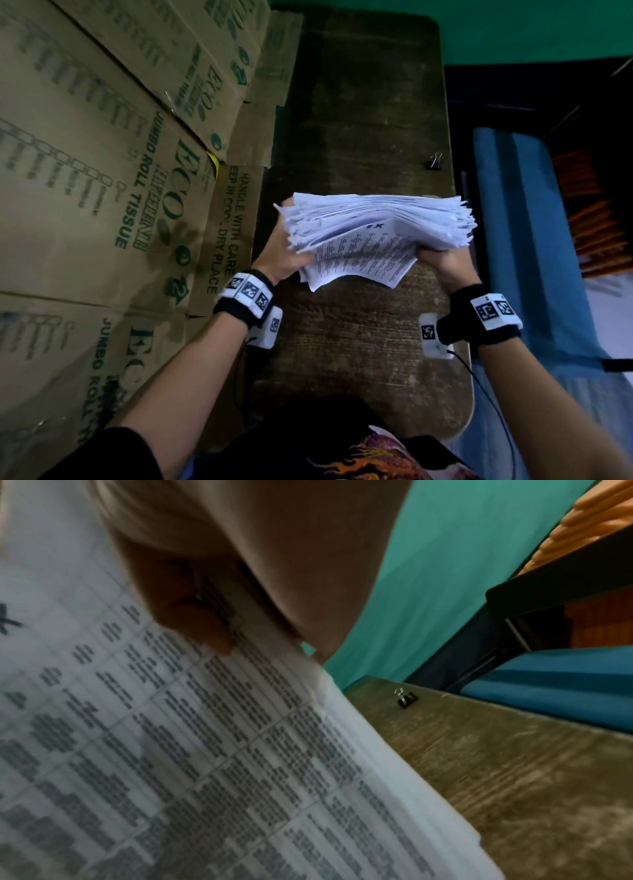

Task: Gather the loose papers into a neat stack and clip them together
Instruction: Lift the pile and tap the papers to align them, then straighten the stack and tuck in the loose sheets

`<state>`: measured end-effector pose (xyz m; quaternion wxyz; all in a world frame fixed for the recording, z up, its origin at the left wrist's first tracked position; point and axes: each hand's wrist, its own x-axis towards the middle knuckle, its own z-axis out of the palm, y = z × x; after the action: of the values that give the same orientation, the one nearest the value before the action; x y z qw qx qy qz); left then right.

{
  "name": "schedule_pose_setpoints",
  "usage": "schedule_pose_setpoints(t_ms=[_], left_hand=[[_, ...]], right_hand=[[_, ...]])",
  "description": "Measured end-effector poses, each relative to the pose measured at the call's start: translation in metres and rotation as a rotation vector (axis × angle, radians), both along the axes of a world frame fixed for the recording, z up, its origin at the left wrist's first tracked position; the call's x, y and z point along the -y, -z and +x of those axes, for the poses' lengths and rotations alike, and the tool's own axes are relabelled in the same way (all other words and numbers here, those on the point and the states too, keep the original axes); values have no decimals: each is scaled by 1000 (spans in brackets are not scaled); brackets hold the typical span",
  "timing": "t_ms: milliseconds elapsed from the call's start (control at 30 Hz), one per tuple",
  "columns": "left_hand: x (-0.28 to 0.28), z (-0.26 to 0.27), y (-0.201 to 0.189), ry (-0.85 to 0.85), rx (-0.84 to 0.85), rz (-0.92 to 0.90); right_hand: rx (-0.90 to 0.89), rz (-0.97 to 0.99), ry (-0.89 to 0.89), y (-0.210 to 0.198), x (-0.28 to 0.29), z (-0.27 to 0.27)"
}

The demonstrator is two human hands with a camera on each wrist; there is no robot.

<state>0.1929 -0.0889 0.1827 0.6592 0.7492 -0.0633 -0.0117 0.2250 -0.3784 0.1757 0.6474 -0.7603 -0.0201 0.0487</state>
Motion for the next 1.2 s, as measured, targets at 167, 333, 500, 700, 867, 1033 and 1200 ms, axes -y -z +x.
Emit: schedule_pose_setpoints(t_ms=[167, 333, 500, 700, 867, 1033, 1200], left_hand=[[-7, 4, 20, -92, -107, 18], [21, -3, 11, -188, -101, 43], [8, 1, 14, -267, -169, -37], [3, -20, 86, -319, -571, -232], [12, -34, 128, -383, -693, -57], [7, -21, 141, -309, -761, 151], [-6, -10, 144, -245, -783, 202]], right_hand=[[0, 18, 8, 4, 7, 3], [-40, 6, 98, 15, -15, 1], [-70, 61, 100, 3, -10, 14], [-437, -49, 40, 52, -19, -3], [-591, -266, 59, 96, -24, -21], [-668, -517, -144, 122, -13, -16], [-515, -1248, -433, 102, -4, 7]])
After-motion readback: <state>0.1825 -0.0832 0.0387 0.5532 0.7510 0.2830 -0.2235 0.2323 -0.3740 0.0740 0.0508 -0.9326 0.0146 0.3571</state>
